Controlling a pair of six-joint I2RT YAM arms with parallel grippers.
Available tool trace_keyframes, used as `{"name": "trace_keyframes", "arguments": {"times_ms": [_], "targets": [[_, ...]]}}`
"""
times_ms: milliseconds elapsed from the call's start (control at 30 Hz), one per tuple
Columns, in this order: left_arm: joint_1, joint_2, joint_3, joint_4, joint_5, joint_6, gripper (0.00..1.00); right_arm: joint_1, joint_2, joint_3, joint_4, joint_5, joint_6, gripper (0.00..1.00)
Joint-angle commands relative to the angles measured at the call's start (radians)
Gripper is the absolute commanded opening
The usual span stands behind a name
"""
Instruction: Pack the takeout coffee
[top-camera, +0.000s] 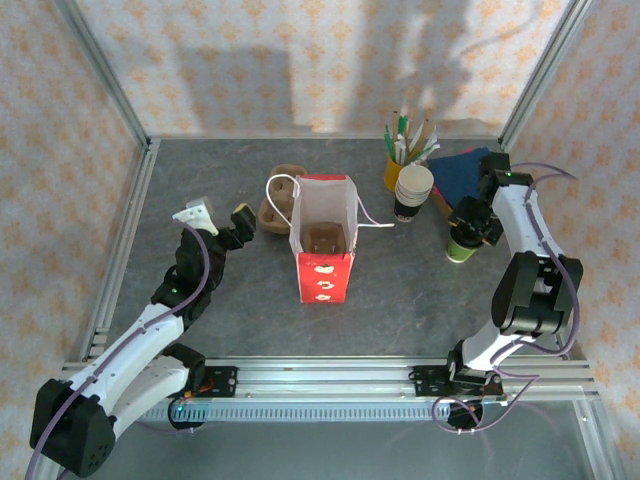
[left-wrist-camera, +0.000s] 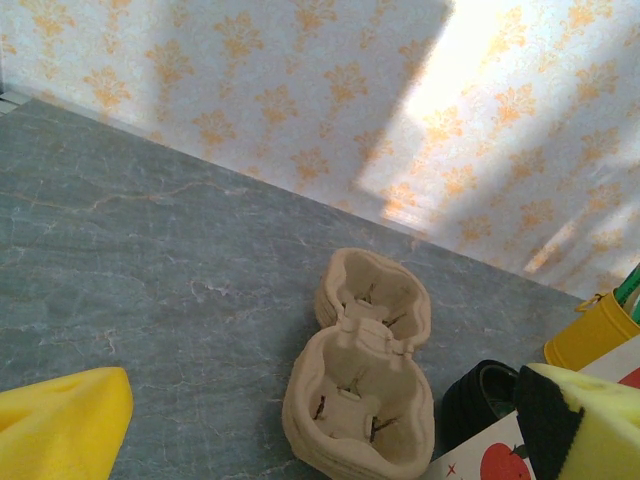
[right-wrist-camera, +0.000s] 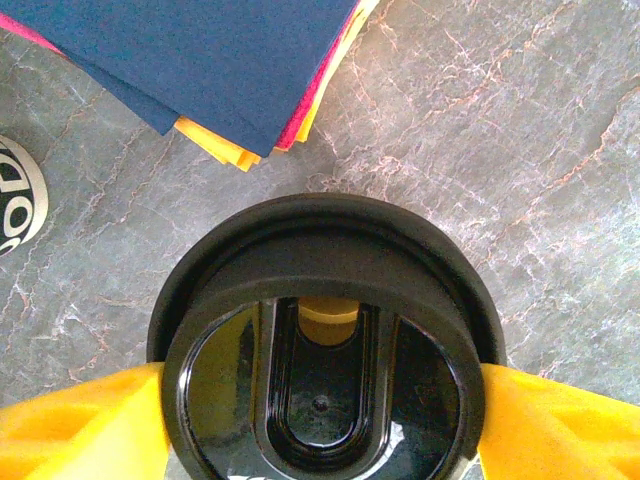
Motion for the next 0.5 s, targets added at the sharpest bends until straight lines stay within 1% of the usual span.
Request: {"name": "trace_keyframes", "arguments": {"times_ms": [0, 167, 333, 467], "targets": [[0.006, 0.009, 0.017, 0.020, 0.009, 0.010, 0.99, -0.009, 0.029, 0.024, -0.027, 0.046, 0.001, 0.72], [0.006, 0.010, 0.020, 0.019, 0.015, 0.011, 0.99, -0.008, 0.047, 0.024, -0.042, 0.038, -0.010, 0.70], [0.005, 0.012, 0.020, 0.019, 0.005, 0.012, 0.99, -0.006, 0.057, -0.016, -0.042, 0.035, -0.020, 0.68], [0.006, 0.015, 0.021, 0.015, 0.000, 0.014, 0.99, 0.021, 0.067, -0.037, -0.051, 0.033, -0.027, 0.68]]}}
